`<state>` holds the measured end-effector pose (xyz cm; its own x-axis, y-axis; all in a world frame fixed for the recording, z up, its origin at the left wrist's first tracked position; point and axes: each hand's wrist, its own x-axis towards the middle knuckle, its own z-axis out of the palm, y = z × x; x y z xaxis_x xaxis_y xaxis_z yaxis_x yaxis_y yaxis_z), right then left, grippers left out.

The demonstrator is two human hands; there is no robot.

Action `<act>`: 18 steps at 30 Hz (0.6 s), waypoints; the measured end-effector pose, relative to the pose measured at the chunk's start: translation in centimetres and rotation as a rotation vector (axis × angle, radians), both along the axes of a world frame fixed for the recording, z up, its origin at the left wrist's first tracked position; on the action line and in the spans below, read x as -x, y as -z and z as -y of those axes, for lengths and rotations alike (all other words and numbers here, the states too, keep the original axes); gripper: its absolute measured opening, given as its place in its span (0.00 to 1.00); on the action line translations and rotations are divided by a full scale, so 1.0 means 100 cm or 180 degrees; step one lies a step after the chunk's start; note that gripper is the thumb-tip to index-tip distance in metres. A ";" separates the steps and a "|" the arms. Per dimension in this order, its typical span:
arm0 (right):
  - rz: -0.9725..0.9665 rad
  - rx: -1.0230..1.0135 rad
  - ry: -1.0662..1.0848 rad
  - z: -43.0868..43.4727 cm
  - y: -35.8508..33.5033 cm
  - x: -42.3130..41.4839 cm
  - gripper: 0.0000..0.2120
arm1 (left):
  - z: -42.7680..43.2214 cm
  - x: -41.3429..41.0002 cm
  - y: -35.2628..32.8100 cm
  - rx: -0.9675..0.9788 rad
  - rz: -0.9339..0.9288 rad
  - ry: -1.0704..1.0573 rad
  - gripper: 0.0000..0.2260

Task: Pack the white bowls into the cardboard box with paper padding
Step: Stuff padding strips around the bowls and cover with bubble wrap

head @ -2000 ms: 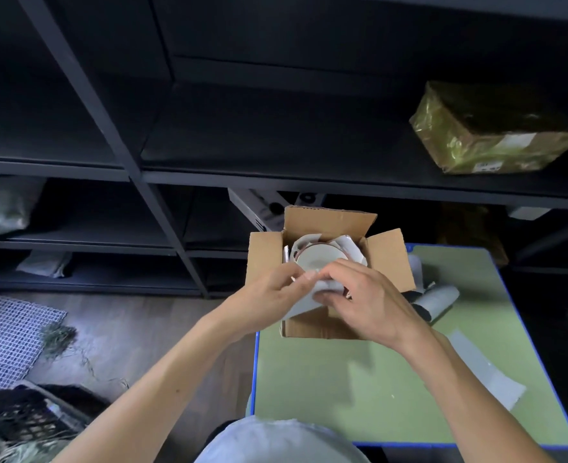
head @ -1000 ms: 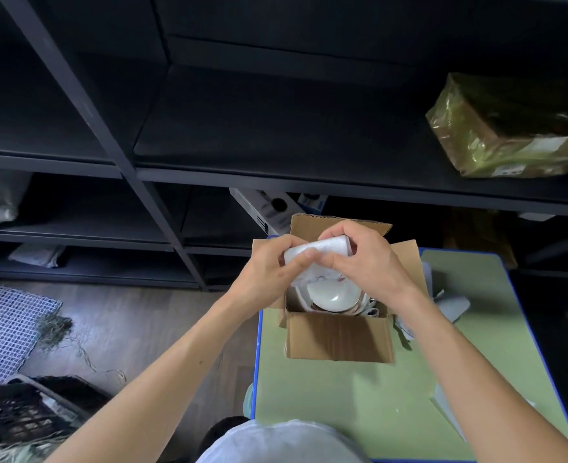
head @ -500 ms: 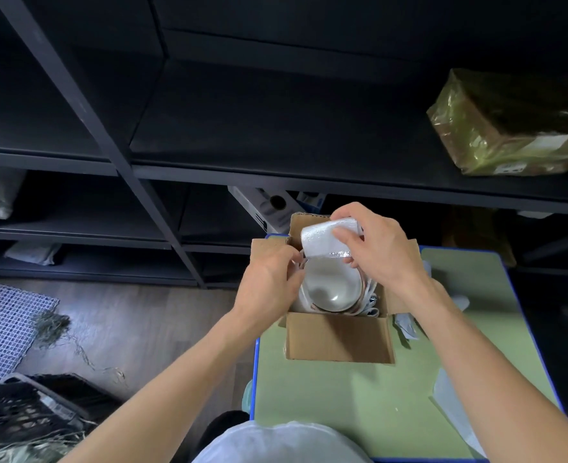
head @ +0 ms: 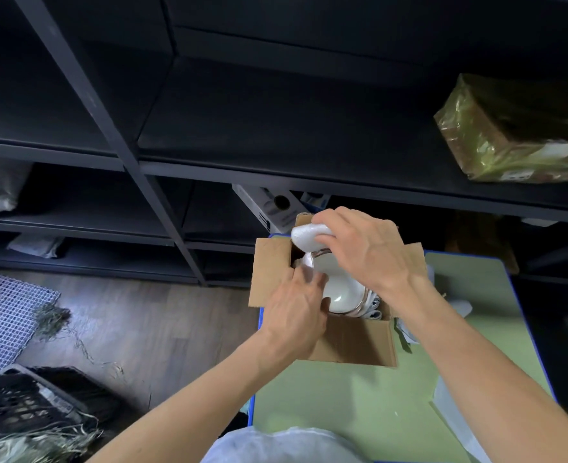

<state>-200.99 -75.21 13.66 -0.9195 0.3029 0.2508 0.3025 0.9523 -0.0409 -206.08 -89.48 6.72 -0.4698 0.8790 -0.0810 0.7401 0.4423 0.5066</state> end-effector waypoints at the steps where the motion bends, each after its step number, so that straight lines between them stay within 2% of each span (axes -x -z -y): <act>1: 0.0020 -0.0229 -0.0056 0.002 0.001 0.003 0.09 | -0.001 -0.001 -0.001 0.0051 -0.0034 0.0013 0.16; 4: 0.0202 -0.0372 -0.0055 0.002 0.007 0.011 0.13 | -0.006 0.001 -0.005 0.0148 0.0018 -0.0021 0.18; 9: 0.0418 0.0406 0.0090 -0.002 0.013 0.006 0.15 | -0.006 0.009 -0.005 0.0085 0.0130 -0.0002 0.22; 12: 0.0413 0.0182 -0.0053 -0.001 0.011 0.003 0.12 | -0.006 0.009 -0.005 0.0067 0.0136 0.0041 0.22; 15: 0.0783 -0.0117 -0.0053 0.004 0.014 0.008 0.12 | -0.007 0.009 -0.006 0.0051 0.0216 -0.0061 0.22; 16: 0.0849 -0.0066 -0.0015 0.007 0.016 0.009 0.12 | -0.007 0.009 -0.006 0.0050 0.0247 -0.0076 0.22; 18: 0.0739 0.0425 0.0163 0.009 0.018 0.015 0.13 | -0.006 0.010 -0.007 0.0085 0.0286 -0.0071 0.22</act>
